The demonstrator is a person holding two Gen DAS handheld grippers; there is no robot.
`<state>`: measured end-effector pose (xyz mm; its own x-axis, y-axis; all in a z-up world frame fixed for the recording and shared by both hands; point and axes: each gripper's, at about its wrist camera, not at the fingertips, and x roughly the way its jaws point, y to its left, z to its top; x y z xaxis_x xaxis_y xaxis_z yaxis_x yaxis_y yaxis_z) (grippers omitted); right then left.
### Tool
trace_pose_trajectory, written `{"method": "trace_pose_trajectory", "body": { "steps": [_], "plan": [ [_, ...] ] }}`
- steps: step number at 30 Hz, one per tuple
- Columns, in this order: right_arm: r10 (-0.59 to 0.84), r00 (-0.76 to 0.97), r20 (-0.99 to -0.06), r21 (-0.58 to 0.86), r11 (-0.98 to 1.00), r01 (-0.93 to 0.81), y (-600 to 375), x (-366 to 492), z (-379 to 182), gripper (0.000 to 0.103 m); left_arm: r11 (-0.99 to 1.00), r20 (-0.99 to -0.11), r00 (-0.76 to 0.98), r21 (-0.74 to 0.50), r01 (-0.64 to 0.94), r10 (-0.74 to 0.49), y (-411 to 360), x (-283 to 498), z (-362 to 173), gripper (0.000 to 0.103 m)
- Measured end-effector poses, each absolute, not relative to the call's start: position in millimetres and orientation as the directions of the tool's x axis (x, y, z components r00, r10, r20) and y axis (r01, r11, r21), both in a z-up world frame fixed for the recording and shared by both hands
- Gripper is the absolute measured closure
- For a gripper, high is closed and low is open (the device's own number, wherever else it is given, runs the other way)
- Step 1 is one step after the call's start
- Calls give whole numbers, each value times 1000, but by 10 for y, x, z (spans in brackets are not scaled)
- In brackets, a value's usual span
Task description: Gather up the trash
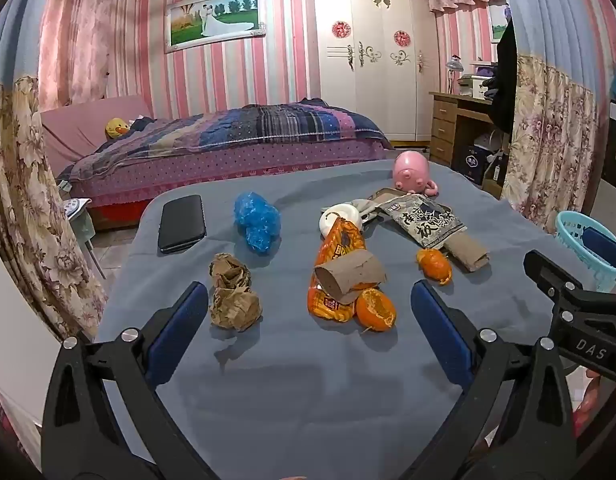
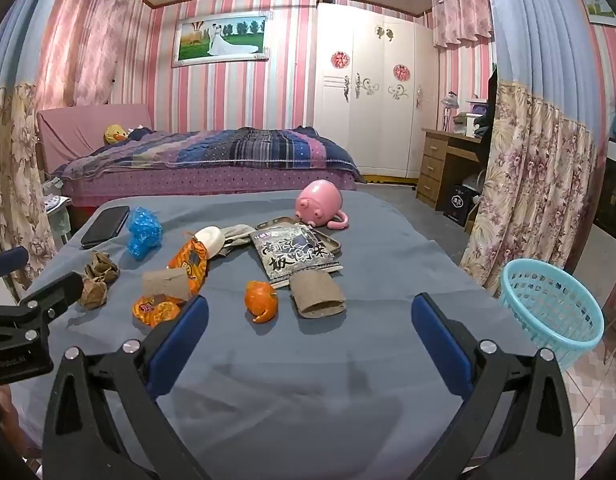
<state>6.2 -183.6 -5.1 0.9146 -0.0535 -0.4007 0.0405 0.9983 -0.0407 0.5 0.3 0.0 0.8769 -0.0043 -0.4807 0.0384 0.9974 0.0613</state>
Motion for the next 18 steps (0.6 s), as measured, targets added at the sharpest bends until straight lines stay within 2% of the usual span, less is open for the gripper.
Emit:
{"method": "trace_pose_trajectory", "body": {
  "steps": [18],
  "plan": [
    [-62, 918, -392, -50, 998, 46, -1817, 39, -10, 4, 999, -470, 883, 47, 24, 1, 113, -50, 31, 5]
  ]
}}
